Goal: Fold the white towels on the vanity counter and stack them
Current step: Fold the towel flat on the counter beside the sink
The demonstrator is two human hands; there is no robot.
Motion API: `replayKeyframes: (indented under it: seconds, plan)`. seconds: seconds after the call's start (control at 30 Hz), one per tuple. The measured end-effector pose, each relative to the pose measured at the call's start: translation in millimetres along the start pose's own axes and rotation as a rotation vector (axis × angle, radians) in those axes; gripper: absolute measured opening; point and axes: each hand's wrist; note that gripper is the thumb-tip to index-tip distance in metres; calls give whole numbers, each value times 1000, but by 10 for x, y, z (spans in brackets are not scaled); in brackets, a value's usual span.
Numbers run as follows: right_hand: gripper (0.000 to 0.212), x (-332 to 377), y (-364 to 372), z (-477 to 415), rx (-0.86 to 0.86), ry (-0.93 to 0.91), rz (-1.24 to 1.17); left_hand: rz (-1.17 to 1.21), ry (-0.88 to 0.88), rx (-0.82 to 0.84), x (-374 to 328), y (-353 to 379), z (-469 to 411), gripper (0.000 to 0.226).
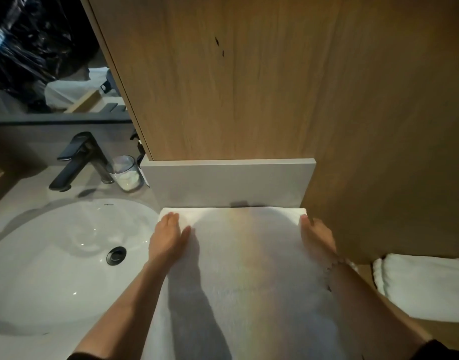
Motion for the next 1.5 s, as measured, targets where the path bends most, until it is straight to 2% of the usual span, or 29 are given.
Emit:
replayKeyframes:
  seconds: [0.1, 0.23, 0.33, 0.5, 0.6, 0.7, 0.83, 0.9, 0.97, 1.03, 1.2, 1.33, 1.4, 1.5]
  plan:
    - [41, 208, -61, -85, -5, 111, -111, 233, -224, -178, -62, -146, -129, 48]
    - [35, 482, -140, -119, -135, 277, 18, 499, -397, -92, -25, -197, -285, 49]
    - [28, 593, -166, -133, -158, 313, -20, 557, -457, -149, -38, -242, -281, 44]
    - [27, 544, -171, -125, -207, 269, -147, 515, -418, -106, 11, -262, -238, 33]
    - [23, 456, -228, -97, -151, 201, -260, 542, -395, -187, 29, -304, -172, 28]
    - [20, 407, -227, -29, -91, 89, -404, 676, -389, -170, 76, -349, -88, 19]
    - [13, 343, -206, 44, -8, 84, -669, 892, -420, -97, 90, -432, 40, 8]
    - [12, 286, -233, 96, 23, 109, -757, 979, -439, -66, 110, -433, 97, 9]
    - [28, 228, -257, 127, 40, 134, -785, 1038, -472, -62, 140, -428, 170, 8]
    - [34, 191, -270, 143, 42, 157, -732, 1060, -486, -96, 149, -438, 248, 15]
    - [21, 47, -281, 151, 62, 190, -703, 862, -538, -211, 45, -466, 412, 42]
    - [31, -48, -307, 220, 204, 211, -990, 924, -534, -160, 84, -462, 462, 46]
    - [31, -102, -306, 252, 268, 223, -1088, 973, -513, -118, 128, -456, 503, 39]
    - [28, -193, -319, 285, 308, 230, -1060, 1030, -491, -108, 131, -499, 635, 9]
Point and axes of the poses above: each hand's wrist, its own z-axis away from the middle knuckle, its own y-axis out of the palm, x = y × z, and after that the axes turned 7 degrees about y, right-handed
